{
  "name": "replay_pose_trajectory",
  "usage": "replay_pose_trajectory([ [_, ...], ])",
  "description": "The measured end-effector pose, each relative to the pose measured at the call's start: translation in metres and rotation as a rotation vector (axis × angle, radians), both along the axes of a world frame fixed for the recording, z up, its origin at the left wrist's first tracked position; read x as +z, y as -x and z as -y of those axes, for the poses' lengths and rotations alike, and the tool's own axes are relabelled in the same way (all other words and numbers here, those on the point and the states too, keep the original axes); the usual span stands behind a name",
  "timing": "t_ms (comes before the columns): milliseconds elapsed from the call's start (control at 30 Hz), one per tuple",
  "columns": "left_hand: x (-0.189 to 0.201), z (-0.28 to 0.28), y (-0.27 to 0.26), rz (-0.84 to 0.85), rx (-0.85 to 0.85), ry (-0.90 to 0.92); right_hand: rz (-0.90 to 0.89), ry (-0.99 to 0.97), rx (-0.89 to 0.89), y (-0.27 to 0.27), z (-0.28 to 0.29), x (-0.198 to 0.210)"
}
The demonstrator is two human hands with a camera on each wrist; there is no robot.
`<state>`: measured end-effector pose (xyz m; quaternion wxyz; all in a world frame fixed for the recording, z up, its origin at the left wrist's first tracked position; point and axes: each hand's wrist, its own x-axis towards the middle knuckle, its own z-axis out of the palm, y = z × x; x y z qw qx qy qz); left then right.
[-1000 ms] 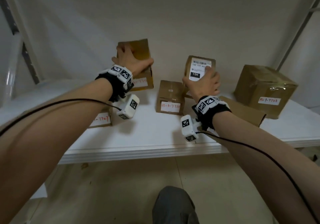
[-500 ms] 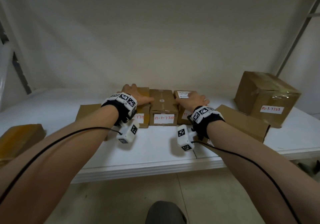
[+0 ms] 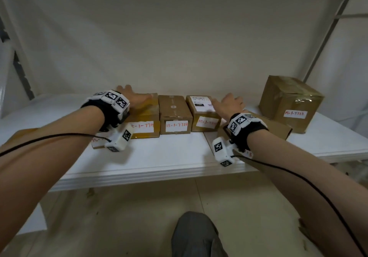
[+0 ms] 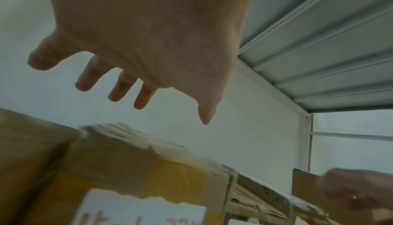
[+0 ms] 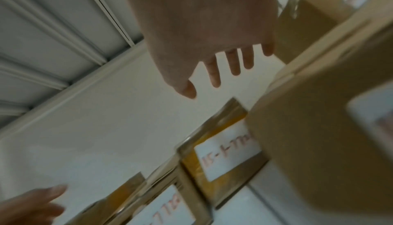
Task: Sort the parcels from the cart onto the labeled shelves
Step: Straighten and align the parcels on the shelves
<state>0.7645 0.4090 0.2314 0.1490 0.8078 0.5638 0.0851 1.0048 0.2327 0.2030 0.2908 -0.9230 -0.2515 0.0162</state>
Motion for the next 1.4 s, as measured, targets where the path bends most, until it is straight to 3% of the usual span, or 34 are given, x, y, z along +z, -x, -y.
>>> replay_pose_trajectory([
  [200,0.002,0.02,0.044,-0.015,0.062,-0.031,-0.001,0.289,-0.178,-0.025,0.048,-0.005],
  [333,0.001,0.043,0.048,-0.018,0.082,0.071,-0.024,0.405,-0.057,-0.077,0.027,-0.049],
  [500,-0.01,0.041,0.042,0.015,0.096,0.106,-0.035,0.46,-0.156,0.004,0.055,-0.027],
  [900,-0.034,-0.005,0.024,-0.008,0.101,0.098,0.226,0.261,0.232,-0.014,0.036,-0.039],
  [1133,-0.032,-0.013,0.029,0.007,0.101,0.109,0.291,0.238,0.338,-0.022,0.032,-0.041],
  [1300,-0.022,-0.004,0.061,0.139,0.186,0.041,0.327,0.25,0.324,-0.017,0.033,-0.043],
  [1400,-0.01,0.0,0.103,0.012,0.162,-0.068,0.396,0.195,0.154,-0.007,0.032,-0.046],
])
